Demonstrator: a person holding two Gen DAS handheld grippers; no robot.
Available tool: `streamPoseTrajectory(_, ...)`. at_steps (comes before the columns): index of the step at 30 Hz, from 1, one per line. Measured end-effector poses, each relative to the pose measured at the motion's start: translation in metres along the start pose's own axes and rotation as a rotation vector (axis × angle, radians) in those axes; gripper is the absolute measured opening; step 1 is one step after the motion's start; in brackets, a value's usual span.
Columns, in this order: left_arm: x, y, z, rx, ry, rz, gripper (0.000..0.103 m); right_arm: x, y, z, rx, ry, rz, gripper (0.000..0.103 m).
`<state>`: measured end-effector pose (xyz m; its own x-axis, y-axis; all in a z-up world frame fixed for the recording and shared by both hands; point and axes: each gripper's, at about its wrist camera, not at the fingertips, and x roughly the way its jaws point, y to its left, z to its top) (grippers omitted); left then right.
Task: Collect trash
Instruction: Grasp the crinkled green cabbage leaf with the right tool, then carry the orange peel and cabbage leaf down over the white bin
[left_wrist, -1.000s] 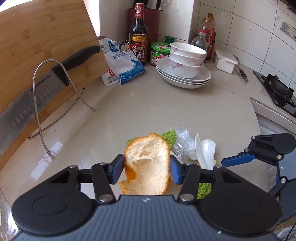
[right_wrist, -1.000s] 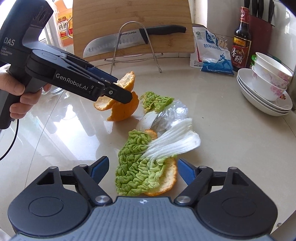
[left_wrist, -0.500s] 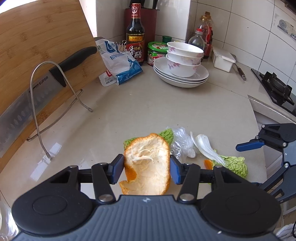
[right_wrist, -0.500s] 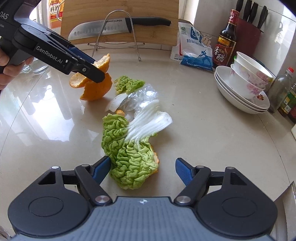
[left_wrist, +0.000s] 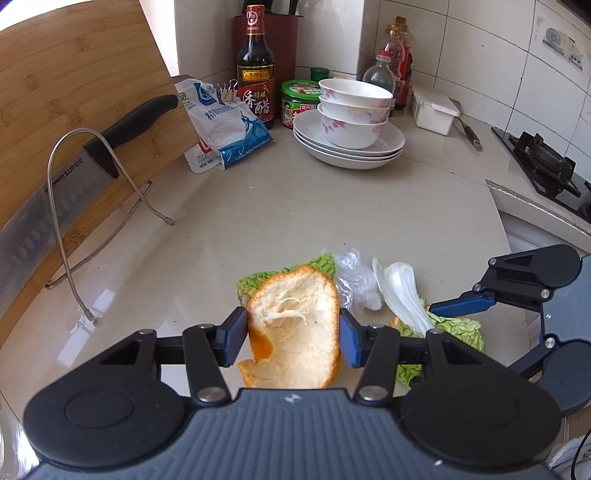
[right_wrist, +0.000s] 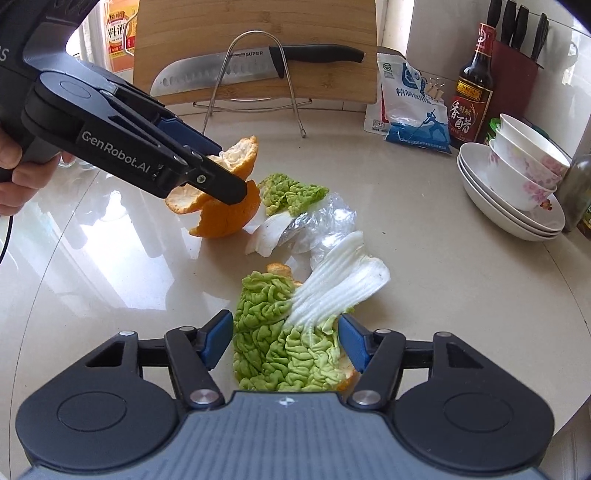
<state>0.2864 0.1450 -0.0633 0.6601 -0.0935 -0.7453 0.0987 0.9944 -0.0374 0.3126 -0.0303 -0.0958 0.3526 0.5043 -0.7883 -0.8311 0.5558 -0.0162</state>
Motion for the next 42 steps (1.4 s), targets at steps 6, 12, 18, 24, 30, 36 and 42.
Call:
streamPoseTrajectory(6, 0.000, 0.001, 0.000, 0.016, 0.010, -0.004, 0.051, -0.004, -0.007, -0.003, 0.031, 0.009, 0.005, 0.049)
streamPoseTrajectory(12, -0.006, -0.001, 0.002, 0.042, 0.014, -0.014, 0.051, -0.019, -0.005, 0.000, 0.011, -0.029, 0.007, 0.038)
streamPoseTrajectory(18, -0.012, 0.000, 0.003, 0.048, 0.007, -0.015, 0.051, -0.023, -0.004, 0.001, -0.012, -0.034, -0.008, 0.039)
streamPoseTrajectory(24, -0.014, -0.004, 0.002, 0.055, 0.015, -0.020, 0.050, -0.033, -0.002, 0.003, -0.016, -0.058, -0.016, 0.036)
streamPoseTrajectory(30, -0.018, -0.015, 0.001, 0.078, 0.031, -0.045, 0.050, -0.048, 0.000, 0.004, -0.036, -0.077, -0.027, 0.031)
streamPoseTrajectory(36, -0.021, -0.029, -0.001, 0.123, 0.065, -0.074, 0.050, -0.064, 0.000, 0.003, -0.037, -0.103, -0.025, 0.031)
streamPoseTrajectory(42, -0.026, -0.046, -0.003, 0.161, 0.096, -0.105, 0.049, -0.078, 0.001, -0.004, -0.035, -0.112, -0.052, 0.031)
